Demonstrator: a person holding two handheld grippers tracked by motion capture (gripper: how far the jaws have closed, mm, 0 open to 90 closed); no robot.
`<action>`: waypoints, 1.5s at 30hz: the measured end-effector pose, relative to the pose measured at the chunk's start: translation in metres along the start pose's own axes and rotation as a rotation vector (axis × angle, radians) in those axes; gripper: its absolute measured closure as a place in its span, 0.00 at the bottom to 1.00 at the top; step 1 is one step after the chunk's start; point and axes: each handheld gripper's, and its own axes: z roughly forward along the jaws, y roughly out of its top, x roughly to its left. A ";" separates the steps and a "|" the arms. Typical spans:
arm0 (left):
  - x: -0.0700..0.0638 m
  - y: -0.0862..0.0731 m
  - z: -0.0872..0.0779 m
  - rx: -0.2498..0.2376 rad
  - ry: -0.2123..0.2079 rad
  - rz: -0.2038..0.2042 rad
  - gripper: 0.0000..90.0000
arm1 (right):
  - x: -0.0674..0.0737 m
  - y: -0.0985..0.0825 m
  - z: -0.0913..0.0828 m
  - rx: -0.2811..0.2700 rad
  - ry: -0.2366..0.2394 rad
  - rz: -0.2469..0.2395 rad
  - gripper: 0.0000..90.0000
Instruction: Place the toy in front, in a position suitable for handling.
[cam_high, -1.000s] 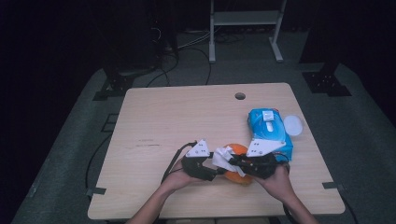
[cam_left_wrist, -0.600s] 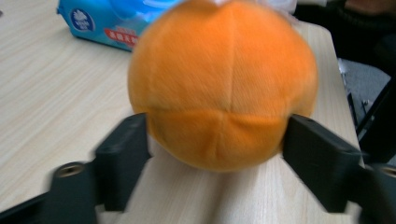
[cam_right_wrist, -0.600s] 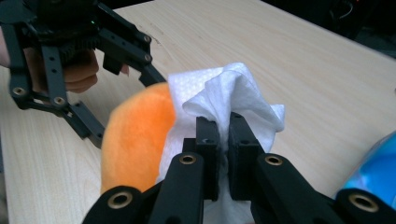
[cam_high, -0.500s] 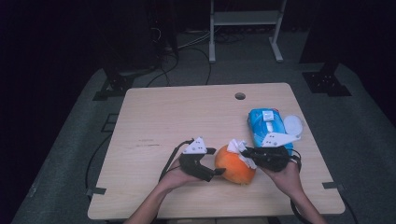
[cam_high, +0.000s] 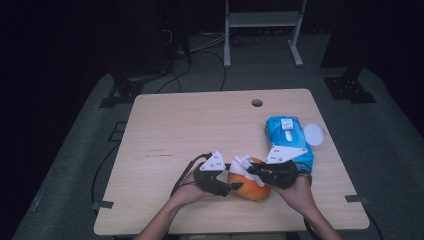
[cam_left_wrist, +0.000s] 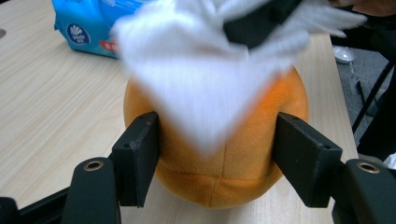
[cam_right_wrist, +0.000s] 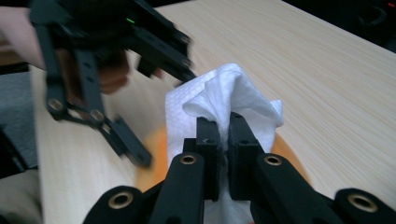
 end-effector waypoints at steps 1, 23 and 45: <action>-0.002 0.001 0.001 0.007 0.004 0.018 0.37 | 0.003 0.003 0.004 -0.001 0.017 -0.009 0.94; 0.002 -0.007 0.001 0.027 -0.010 0.015 0.38 | -0.003 -0.005 0.002 -0.003 0.021 0.018 0.94; 0.004 -0.003 0.001 -0.043 0.013 -0.025 0.27 | -0.011 -0.015 0.014 -0.004 0.046 0.072 0.94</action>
